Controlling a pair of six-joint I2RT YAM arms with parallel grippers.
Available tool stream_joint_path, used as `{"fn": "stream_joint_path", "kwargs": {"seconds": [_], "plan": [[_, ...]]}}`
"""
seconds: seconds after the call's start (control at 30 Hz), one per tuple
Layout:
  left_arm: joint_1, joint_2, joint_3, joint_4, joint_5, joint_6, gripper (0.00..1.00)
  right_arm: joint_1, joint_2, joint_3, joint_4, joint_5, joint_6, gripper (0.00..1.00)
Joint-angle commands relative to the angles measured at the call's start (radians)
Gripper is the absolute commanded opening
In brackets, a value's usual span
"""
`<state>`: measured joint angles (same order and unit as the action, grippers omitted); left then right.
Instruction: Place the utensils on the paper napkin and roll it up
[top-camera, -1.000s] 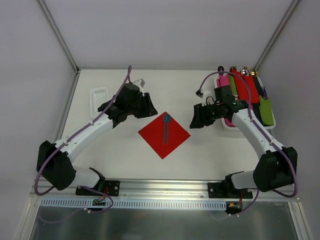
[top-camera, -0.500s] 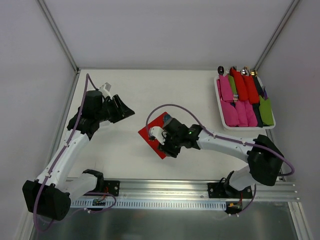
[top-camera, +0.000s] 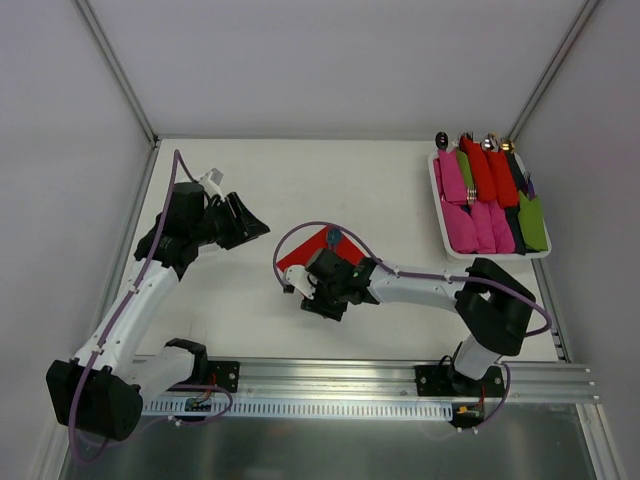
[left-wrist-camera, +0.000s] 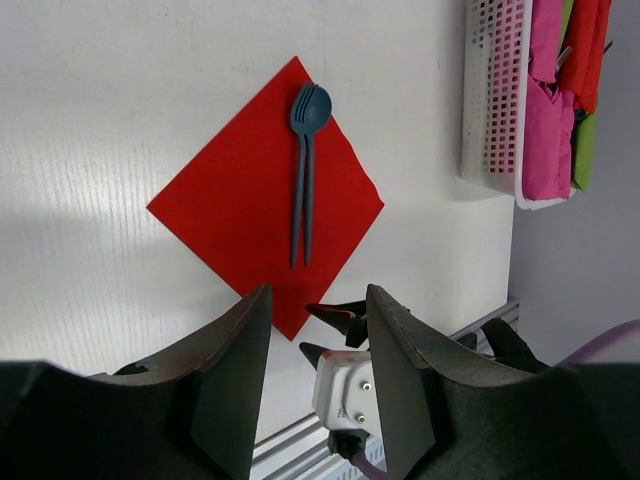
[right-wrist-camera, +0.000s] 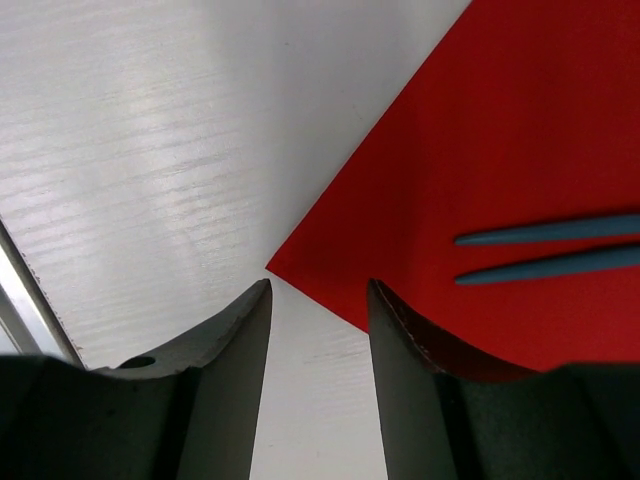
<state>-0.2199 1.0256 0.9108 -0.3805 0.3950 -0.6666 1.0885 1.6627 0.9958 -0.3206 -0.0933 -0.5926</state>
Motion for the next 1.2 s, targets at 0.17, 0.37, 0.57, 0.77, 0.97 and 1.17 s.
{"fn": "stream_joint_path", "kwargs": {"seconds": [0.17,0.37,0.57,0.77,0.97,1.17], "plan": [[0.022,-0.009,-0.013,-0.003,0.025,0.007,0.43,0.008,0.034,0.043,0.04,-0.023,0.007,0.47],[0.033,-0.015,-0.02,-0.006,0.024,0.01,0.43,0.017,0.06,0.038,0.041,-0.029,0.014,0.46],[0.039,-0.022,-0.023,-0.011,0.027,0.012,0.43,0.019,0.083,0.026,0.04,-0.025,0.013,0.45],[0.05,-0.036,-0.024,-0.021,0.021,0.024,0.43,0.017,0.086,0.03,0.023,-0.057,0.02,0.23],[0.053,-0.048,-0.024,-0.028,0.03,0.048,0.48,0.017,0.029,0.049,-0.021,-0.106,0.039,0.02],[0.053,-0.07,-0.043,-0.026,0.053,0.111,0.6,-0.018,-0.003,0.102,-0.095,-0.181,-0.021,0.0]]}}
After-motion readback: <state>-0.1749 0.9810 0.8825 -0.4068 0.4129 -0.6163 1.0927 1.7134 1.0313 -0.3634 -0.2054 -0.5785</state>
